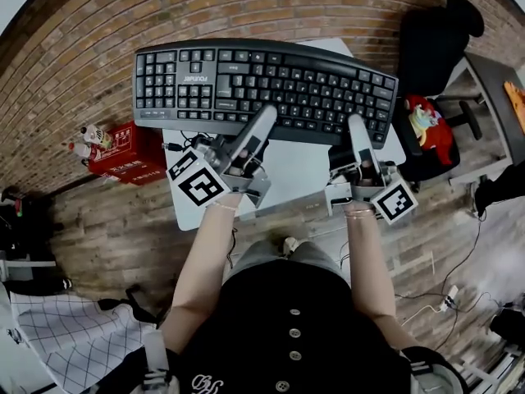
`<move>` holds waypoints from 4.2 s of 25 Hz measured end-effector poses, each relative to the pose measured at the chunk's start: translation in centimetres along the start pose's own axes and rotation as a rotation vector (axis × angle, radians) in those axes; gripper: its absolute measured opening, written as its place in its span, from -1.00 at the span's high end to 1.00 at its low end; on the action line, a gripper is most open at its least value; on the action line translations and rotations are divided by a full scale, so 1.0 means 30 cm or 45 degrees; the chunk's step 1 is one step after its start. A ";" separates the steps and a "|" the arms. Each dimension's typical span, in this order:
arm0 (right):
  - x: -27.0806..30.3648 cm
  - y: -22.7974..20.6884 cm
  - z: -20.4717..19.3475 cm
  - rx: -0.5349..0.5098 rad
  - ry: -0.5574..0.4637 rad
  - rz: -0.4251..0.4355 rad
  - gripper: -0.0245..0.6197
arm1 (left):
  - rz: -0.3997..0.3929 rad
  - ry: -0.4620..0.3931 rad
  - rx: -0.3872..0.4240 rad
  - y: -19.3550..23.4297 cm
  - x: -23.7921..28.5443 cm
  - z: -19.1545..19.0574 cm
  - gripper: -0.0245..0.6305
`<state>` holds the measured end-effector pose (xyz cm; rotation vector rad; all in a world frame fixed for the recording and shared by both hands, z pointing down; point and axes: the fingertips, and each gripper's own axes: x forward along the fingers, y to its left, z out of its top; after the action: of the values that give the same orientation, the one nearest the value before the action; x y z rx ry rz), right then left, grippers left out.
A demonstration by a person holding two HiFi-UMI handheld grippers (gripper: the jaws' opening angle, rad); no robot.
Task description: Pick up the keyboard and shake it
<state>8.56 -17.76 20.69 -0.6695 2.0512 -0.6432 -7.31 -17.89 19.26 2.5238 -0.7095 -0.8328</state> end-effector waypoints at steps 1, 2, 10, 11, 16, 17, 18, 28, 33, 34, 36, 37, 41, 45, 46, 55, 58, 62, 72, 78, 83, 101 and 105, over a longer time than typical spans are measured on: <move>0.008 0.014 0.009 -0.013 -0.008 0.024 0.55 | -0.019 -0.007 0.017 -0.012 0.006 0.013 0.55; 0.016 0.028 0.018 -0.025 -0.016 0.048 0.55 | -0.037 -0.012 0.036 -0.025 0.013 0.025 0.55; 0.062 0.087 0.064 -0.056 -0.070 0.176 0.55 | -0.142 -0.032 0.159 -0.085 0.057 0.097 0.55; 0.067 0.092 0.069 -0.061 -0.077 0.194 0.55 | -0.155 -0.038 0.172 -0.090 0.061 0.103 0.55; 0.081 0.106 0.086 -0.079 -0.084 0.257 0.56 | -0.204 -0.061 0.225 -0.107 0.073 0.119 0.55; 0.081 0.107 0.086 -0.083 -0.083 0.263 0.56 | -0.210 -0.064 0.231 -0.109 0.072 0.119 0.55; 0.081 0.107 0.086 -0.088 -0.083 0.272 0.56 | -0.216 -0.069 0.236 -0.109 0.071 0.118 0.55; 0.068 0.085 0.058 -0.097 -0.080 0.298 0.56 | -0.219 -0.098 0.263 -0.091 0.037 0.094 0.55; 0.073 0.084 0.057 -0.085 -0.082 0.306 0.56 | -0.200 -0.094 0.278 -0.096 0.037 0.099 0.55; 0.076 0.083 0.057 -0.079 -0.084 0.309 0.56 | -0.195 -0.091 0.286 -0.097 0.038 0.103 0.55; 0.083 0.076 0.058 -0.063 -0.089 0.312 0.55 | -0.180 -0.082 0.300 -0.097 0.044 0.110 0.55; 0.088 0.072 0.059 -0.054 -0.091 0.313 0.55 | -0.171 -0.076 0.306 -0.096 0.047 0.113 0.55; 0.104 0.068 0.051 -0.011 -0.095 0.325 0.55 | -0.137 -0.064 0.337 -0.101 0.044 0.129 0.55; 0.125 0.066 0.050 0.028 -0.087 0.365 0.55 | -0.117 -0.059 0.387 -0.112 0.049 0.150 0.54; 0.131 0.064 0.051 0.038 -0.087 0.376 0.55 | -0.111 -0.058 0.401 -0.116 0.051 0.155 0.54; 0.154 0.028 0.043 0.179 -0.087 0.458 0.55 | -0.036 -0.029 0.524 -0.139 0.064 0.167 0.54; 0.154 0.015 0.049 0.202 -0.106 0.478 0.55 | -0.022 -0.021 0.570 -0.151 0.076 0.165 0.54; 0.147 0.004 0.055 0.223 -0.125 0.498 0.55 | -0.011 -0.014 0.603 -0.160 0.085 0.153 0.54; 0.107 -0.008 0.055 0.254 -0.179 0.544 0.55 | -0.021 0.005 0.654 -0.183 0.082 0.118 0.54; 0.090 -0.026 0.045 0.277 -0.200 0.559 0.55 | -0.024 0.014 0.678 -0.181 0.075 0.099 0.54; 0.090 -0.030 0.047 0.320 -0.208 0.602 0.55 | -0.062 0.022 0.754 -0.205 0.080 0.093 0.54; 0.049 0.017 0.082 0.149 -0.277 0.467 0.55 | -0.121 0.004 0.561 -0.179 0.082 0.087 0.53; 0.055 0.058 0.113 0.046 -0.276 0.423 0.56 | -0.176 -0.036 0.451 -0.163 0.093 0.098 0.53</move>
<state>10.23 -18.27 16.93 -0.3481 1.8856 -0.3955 -5.56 -16.17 13.38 2.9097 -0.7547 -0.8536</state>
